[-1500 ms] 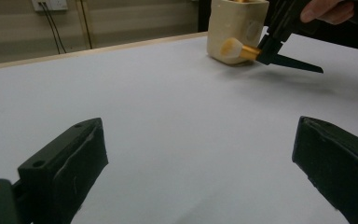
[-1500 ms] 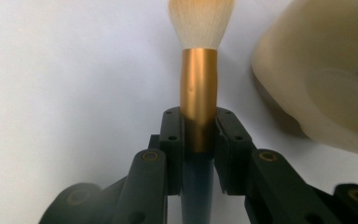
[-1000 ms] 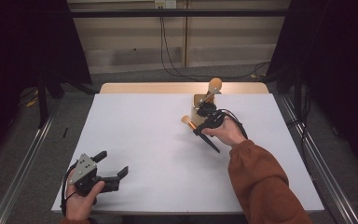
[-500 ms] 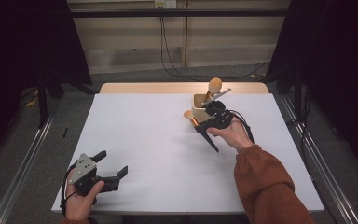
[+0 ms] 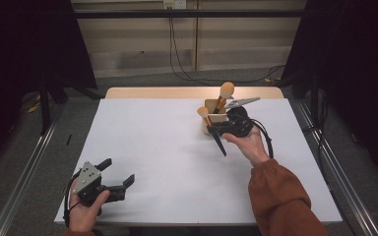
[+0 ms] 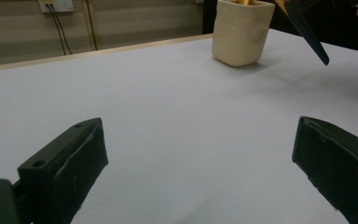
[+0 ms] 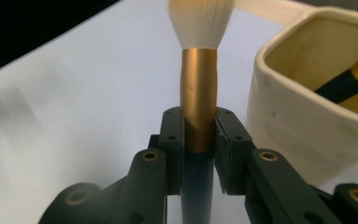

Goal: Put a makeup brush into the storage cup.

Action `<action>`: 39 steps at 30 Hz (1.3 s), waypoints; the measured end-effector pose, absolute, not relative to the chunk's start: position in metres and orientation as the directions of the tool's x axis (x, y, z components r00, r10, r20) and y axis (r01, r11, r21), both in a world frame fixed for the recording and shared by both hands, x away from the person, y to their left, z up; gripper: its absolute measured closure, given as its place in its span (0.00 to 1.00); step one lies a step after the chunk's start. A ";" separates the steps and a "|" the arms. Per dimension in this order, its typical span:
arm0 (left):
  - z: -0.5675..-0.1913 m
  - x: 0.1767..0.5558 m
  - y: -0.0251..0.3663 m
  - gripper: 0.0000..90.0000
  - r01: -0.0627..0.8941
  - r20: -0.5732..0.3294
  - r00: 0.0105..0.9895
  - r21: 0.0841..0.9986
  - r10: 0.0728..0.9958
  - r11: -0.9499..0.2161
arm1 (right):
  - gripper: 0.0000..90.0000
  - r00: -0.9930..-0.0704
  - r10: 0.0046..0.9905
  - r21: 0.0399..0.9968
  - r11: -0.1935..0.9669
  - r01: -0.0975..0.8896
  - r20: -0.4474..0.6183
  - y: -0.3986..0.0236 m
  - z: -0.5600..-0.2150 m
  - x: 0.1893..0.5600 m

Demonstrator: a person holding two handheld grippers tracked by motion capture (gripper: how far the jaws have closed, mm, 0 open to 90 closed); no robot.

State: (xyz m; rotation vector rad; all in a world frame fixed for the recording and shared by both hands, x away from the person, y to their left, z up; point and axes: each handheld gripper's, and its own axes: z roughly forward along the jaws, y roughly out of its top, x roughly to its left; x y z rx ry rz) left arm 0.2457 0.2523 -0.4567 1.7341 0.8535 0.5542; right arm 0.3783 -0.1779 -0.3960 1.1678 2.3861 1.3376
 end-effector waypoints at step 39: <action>-0.456 0.246 0.254 0.03 0.279 -0.055 0.622 0.948 0.781 -0.155 | 0.83 -0.668 0.726 0.963 0.030 0.267 0.163 -0.191 -0.372 0.372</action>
